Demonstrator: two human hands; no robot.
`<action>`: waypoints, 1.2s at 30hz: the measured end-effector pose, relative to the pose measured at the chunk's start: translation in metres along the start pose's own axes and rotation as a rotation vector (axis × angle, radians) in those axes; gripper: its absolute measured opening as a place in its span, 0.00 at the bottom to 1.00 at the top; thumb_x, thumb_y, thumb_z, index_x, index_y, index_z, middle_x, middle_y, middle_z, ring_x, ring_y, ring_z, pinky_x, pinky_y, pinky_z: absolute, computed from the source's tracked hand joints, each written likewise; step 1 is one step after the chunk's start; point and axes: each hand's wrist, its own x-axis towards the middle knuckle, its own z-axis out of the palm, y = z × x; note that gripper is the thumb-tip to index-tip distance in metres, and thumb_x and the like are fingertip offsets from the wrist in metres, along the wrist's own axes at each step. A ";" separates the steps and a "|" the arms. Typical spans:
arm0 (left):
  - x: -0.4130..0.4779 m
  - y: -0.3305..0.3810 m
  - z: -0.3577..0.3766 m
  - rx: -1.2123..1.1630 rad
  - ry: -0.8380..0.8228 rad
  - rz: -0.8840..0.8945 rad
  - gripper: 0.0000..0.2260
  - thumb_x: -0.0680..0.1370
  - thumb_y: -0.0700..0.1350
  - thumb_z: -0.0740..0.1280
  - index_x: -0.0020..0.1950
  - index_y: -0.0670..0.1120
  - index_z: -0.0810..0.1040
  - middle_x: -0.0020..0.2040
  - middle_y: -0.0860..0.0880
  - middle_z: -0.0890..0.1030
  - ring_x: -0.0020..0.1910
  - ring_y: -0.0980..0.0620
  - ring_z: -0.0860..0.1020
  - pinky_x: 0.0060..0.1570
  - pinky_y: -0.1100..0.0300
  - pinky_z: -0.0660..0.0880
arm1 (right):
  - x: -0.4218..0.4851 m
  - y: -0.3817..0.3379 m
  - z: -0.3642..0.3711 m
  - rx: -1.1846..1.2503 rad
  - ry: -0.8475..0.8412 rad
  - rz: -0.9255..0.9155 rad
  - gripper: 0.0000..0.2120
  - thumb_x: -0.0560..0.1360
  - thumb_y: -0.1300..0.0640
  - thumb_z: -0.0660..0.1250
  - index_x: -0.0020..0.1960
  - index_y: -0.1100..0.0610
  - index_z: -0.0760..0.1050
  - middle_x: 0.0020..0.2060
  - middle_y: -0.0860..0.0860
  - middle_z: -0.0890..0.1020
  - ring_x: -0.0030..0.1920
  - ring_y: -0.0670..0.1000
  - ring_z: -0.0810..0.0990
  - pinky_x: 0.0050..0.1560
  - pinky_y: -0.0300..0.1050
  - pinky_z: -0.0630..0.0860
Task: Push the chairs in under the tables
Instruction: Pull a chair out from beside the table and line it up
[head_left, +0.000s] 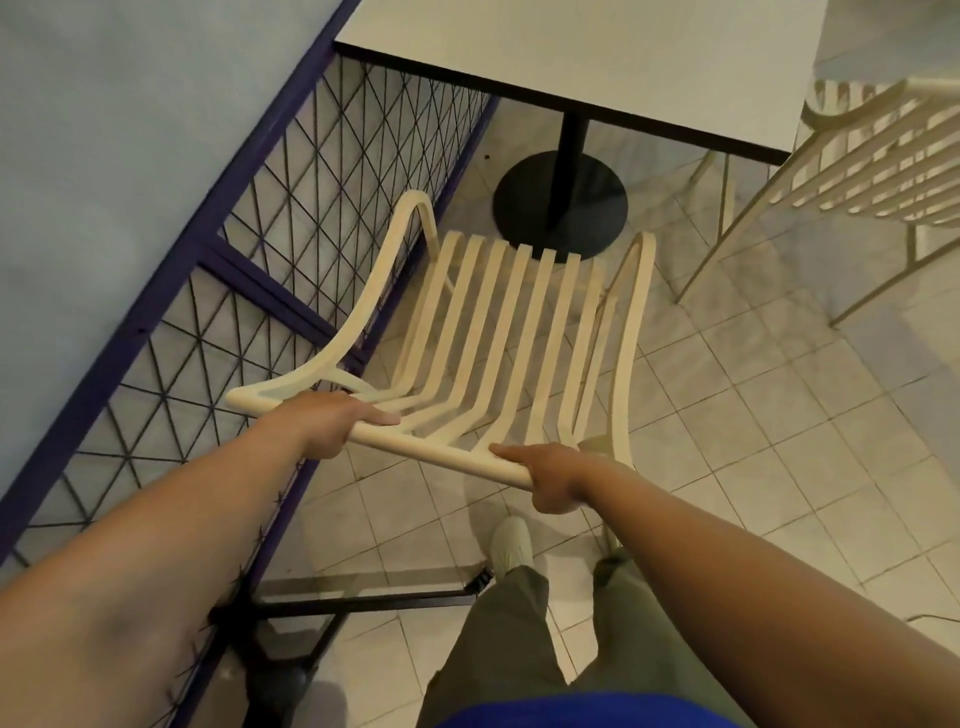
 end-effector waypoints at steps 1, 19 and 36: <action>-0.002 0.001 -0.002 0.007 -0.006 0.005 0.39 0.78 0.35 0.62 0.73 0.77 0.59 0.64 0.52 0.75 0.54 0.49 0.77 0.48 0.54 0.78 | -0.001 -0.001 0.000 0.003 0.008 0.001 0.42 0.75 0.64 0.64 0.80 0.40 0.49 0.69 0.55 0.72 0.63 0.58 0.74 0.59 0.50 0.72; 0.004 -0.017 0.007 0.012 -0.032 0.049 0.42 0.77 0.32 0.62 0.73 0.78 0.58 0.59 0.54 0.74 0.48 0.53 0.77 0.48 0.53 0.79 | -0.004 -0.006 0.004 0.049 0.001 0.032 0.44 0.74 0.64 0.67 0.78 0.34 0.51 0.66 0.53 0.72 0.59 0.55 0.72 0.60 0.52 0.71; -0.022 -0.037 0.023 0.054 -0.059 0.024 0.41 0.77 0.34 0.64 0.74 0.76 0.60 0.66 0.51 0.74 0.54 0.50 0.76 0.42 0.58 0.74 | 0.008 -0.036 0.037 0.104 -0.028 -0.004 0.45 0.73 0.58 0.72 0.80 0.39 0.49 0.71 0.55 0.69 0.66 0.57 0.71 0.68 0.57 0.68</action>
